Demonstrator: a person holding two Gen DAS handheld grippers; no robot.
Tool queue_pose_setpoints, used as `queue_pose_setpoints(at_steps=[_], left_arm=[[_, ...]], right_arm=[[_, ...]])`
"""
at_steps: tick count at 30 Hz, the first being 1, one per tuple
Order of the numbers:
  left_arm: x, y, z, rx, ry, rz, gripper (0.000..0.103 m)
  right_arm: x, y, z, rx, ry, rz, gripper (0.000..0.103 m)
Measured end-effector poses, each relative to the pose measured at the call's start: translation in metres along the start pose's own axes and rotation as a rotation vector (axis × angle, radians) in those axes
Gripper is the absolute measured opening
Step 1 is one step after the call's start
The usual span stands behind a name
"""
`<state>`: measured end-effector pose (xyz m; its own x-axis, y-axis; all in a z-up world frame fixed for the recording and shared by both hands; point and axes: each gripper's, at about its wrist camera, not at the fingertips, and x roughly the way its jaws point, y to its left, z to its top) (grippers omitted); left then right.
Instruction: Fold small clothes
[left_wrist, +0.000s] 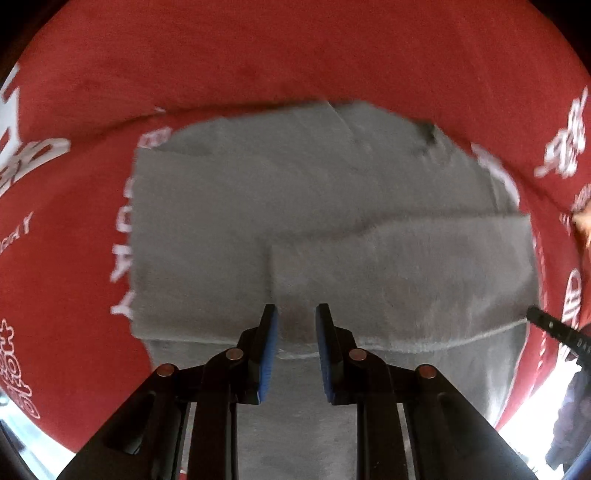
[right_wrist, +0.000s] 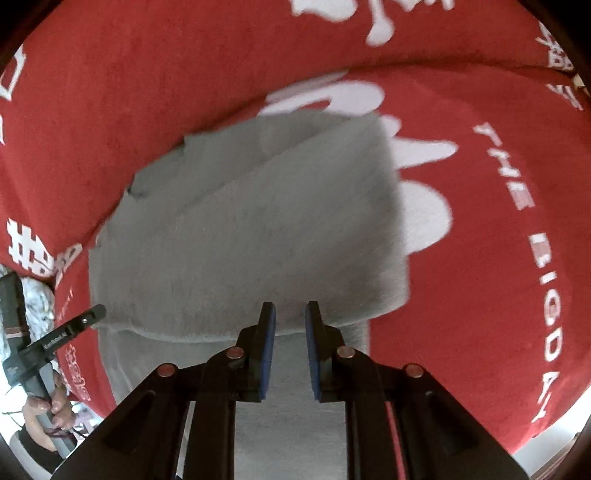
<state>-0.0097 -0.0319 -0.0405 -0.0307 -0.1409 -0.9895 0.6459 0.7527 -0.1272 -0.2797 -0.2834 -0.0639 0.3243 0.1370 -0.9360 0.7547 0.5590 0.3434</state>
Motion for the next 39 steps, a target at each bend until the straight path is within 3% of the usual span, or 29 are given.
queue_pose_setpoints(at_steps=[3, 6, 11, 15, 29, 35, 36, 37, 38, 39], left_arm=[[0.011, -0.007, -0.005, 0.030, 0.014, 0.062, 0.022], [0.006, -0.007, -0.007, 0.034, 0.017, 0.069, 0.023], [0.000, -0.002, -0.011, 0.017, 0.032, 0.078, 0.023], [-0.004, -0.005, -0.020, 0.017, 0.037, 0.080, 0.023], [-0.015, -0.032, -0.027, 0.052, 0.049, 0.082, 0.023], [0.002, -0.034, -0.023, 0.036, 0.129, 0.054, 0.023], [0.003, -0.034, -0.024, 0.033, 0.126, 0.056, 0.025], [0.003, -0.034, -0.024, 0.033, 0.122, 0.060, 0.059], [0.002, -0.035, -0.025, 0.029, 0.111, 0.076, 0.085], [-0.002, -0.036, -0.025, 0.028, 0.085, 0.109, 0.101]], right_arm=[[0.019, -0.004, -0.005, 0.005, 0.053, -0.042, 0.016], [0.012, -0.012, -0.009, 0.030, 0.059, -0.005, 0.020], [-0.002, -0.025, -0.020, 0.045, 0.077, -0.013, 0.021], [-0.013, -0.029, -0.029, 0.064, 0.072, -0.017, 0.034], [-0.022, -0.020, -0.037, 0.078, 0.087, 0.019, 0.038], [-0.021, -0.024, -0.037, 0.084, 0.098, 0.036, 0.043], [-0.021, -0.025, -0.038, 0.082, 0.102, 0.041, 0.043], [-0.021, -0.025, -0.038, 0.079, 0.103, 0.044, 0.044], [-0.022, -0.025, -0.038, 0.076, 0.104, 0.045, 0.044], [-0.022, -0.026, -0.038, 0.072, 0.104, 0.049, 0.047]])
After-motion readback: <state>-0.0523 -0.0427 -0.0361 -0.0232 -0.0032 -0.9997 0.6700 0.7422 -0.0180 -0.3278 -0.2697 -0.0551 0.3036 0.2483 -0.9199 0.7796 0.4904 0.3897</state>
